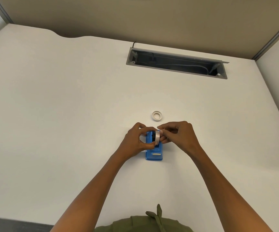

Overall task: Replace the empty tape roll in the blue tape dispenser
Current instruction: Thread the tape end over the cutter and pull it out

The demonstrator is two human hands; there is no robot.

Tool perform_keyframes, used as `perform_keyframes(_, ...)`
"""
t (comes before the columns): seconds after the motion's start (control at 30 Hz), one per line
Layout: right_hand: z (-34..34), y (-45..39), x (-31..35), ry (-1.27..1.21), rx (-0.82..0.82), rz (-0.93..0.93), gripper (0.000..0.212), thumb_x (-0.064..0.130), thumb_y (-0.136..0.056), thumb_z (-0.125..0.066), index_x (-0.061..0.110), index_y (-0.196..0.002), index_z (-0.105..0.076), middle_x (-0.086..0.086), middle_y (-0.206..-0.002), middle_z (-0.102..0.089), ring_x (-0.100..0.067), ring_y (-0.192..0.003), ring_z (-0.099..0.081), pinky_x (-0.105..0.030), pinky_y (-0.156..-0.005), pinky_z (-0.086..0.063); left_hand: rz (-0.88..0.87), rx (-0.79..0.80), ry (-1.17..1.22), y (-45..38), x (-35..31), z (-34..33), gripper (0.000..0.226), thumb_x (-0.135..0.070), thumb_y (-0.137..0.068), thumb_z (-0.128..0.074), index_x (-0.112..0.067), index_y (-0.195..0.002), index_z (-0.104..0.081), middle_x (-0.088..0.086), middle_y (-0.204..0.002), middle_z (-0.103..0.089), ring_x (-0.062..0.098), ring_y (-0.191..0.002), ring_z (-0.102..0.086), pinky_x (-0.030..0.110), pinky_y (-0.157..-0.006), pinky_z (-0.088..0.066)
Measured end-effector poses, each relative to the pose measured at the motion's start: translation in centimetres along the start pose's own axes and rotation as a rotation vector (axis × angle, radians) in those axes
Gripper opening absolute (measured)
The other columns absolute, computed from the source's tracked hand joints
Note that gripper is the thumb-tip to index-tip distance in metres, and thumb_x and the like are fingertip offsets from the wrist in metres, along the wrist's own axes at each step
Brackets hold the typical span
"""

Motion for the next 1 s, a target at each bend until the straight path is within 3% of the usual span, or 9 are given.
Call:
perform_keyframes(0.07, 0.0, 0.5, -0.1, 0.035, -0.013, 0.048, 0.011, 0.007, -0.079, -0.070, 0.013, -0.088, -0.074, -0.008, -0.075, -0.074, -0.015, -0.060, -0.071, -0.019, -0.060, -0.057, 0.004, -0.004, 0.001, 0.0, 0.0, 0.0, 0.049, -0.027, -0.068, -0.080, -0.030, -0.113, -0.062, -0.005, -0.103, -0.050, 0.004, -0.086, -0.056, 0.017, -0.068, -0.047)
perform_keyframes(0.23, -0.5, 1.0, 0.7, 0.215, -0.022, 0.224, 0.012, 0.011, -0.075, -0.076, 0.014, -0.086, -0.077, 0.003, -0.075, -0.067, -0.014, -0.066, -0.065, -0.032, -0.067, -0.055, 0.013, 0.005, -0.021, -0.1, 0.1, -0.1, 0.047, -0.027, -0.068, -0.080, -0.037, -0.110, -0.060, -0.007, -0.102, -0.049, -0.007, -0.081, -0.053, 0.010, -0.065, -0.043)
perform_keyframes(0.3, -0.5, 1.0, 1.1, 0.243, -0.018, 0.256, 0.010, 0.008, -0.076, -0.074, 0.012, -0.084, -0.077, 0.001, -0.074, -0.068, -0.017, -0.066, -0.064, -0.037, -0.068, -0.055, 0.014, 0.004, -0.021, -0.1, 0.0, -0.1, 0.046, -0.029, -0.068, -0.080, -0.042, -0.106, -0.057, -0.007, -0.102, -0.049, -0.008, -0.081, -0.053, 0.009, -0.066, -0.042)
perform_keyframes(0.4, -0.5, 0.8, 1.6, 0.299, -0.014, 0.271, 0.007, 0.008, -0.076, -0.072, 0.010, -0.081, -0.077, -0.008, -0.076, -0.072, -0.022, -0.066, -0.065, -0.042, -0.069, -0.055, 0.009, 0.001, -0.030, -0.1, -0.1, -0.1, 0.046, -0.030, -0.068, -0.080, -0.034, -0.110, -0.062, -0.006, -0.102, -0.051, -0.006, -0.082, -0.053, 0.009, -0.068, -0.041)
perform_keyframes(0.67, -1.2, 1.0, 2.5, 0.516, 0.021, 0.330, 0.005, 0.011, -0.074, -0.067, 0.009, -0.078, -0.071, -0.009, -0.076, -0.068, -0.024, -0.069, -0.061, -0.043, -0.069, -0.052, 0.008, 0.001, -0.040, -0.1, -0.2, 0.0, 0.048, -0.025, -0.068, -0.080, -0.025, -0.113, -0.063, -0.004, -0.104, -0.050, 0.008, -0.088, -0.055, 0.010, -0.071, -0.040)
perform_keyframes(1.0, -2.0, 1.2, 1.8, 0.608, 0.034, 0.289, 0.009, 0.017, -0.085, -0.056, 0.009, -0.086, -0.059, -0.005, -0.089, -0.058, -0.023, -0.078, -0.057, -0.039, -0.069, -0.049, 0.008, 0.006, -0.031, 0.0, -0.2, 0.0, 0.051, -0.024, -0.067, -0.080, -0.028, -0.114, -0.062, -0.005, -0.104, -0.050, 0.002, -0.084, -0.055, 0.011, -0.068, -0.041)
Point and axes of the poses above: each hand's wrist, its own y-axis away from the middle knuckle, its own z-axis out of the back of the hand, x = y × z, the point moved 3 cm from there along -y, towards the middle knuckle
